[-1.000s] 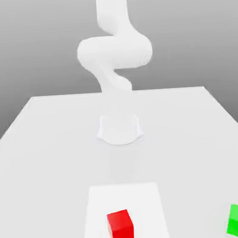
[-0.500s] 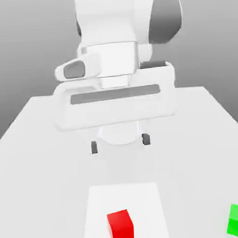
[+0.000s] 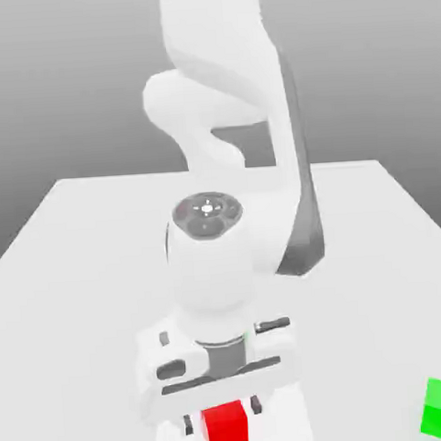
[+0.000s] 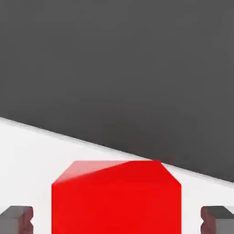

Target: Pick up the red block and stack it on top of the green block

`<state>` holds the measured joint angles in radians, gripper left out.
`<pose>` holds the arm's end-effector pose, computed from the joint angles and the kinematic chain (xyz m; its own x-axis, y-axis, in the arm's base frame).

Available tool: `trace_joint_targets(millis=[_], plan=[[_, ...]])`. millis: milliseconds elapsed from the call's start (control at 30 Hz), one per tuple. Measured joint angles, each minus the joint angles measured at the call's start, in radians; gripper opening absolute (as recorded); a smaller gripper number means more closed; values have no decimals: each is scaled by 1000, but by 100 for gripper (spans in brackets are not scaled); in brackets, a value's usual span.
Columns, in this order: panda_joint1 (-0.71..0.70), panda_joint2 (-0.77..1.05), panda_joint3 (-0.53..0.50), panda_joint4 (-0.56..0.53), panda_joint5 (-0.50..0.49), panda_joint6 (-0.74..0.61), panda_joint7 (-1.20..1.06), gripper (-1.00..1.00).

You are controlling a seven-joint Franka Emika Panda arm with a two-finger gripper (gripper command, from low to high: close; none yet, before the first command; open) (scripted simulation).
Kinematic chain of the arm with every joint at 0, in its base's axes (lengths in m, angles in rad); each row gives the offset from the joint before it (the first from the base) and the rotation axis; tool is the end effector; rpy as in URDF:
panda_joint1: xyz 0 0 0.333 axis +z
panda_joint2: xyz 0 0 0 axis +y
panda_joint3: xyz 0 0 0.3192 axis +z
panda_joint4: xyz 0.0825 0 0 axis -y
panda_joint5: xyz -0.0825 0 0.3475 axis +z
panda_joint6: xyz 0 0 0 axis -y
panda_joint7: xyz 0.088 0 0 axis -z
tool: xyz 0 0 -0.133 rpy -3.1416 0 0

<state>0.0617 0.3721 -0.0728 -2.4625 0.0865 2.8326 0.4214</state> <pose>0.4642 -0.0111 0.1614 0.8728 -0.4881 0.0001 -0.4881 -0.8728 0.0002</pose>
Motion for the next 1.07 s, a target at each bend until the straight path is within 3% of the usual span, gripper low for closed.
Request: trace_joint_targets(millis=[133,300,567,700,733,933,1067], plan=[[-2,2,2,0,-1,1,0,-100],[10,-149,-9,-20,-42,-129,27,-100],[207,-135,176,120,-127,-258,-45,-100],[301,7,218,199,-197,-198,-50,-100],[309,28,217,205,-205,-183,-48,100],[313,39,217,208,-210,-175,-46,100],[303,-62,237,205,-178,-271,-70,100]])
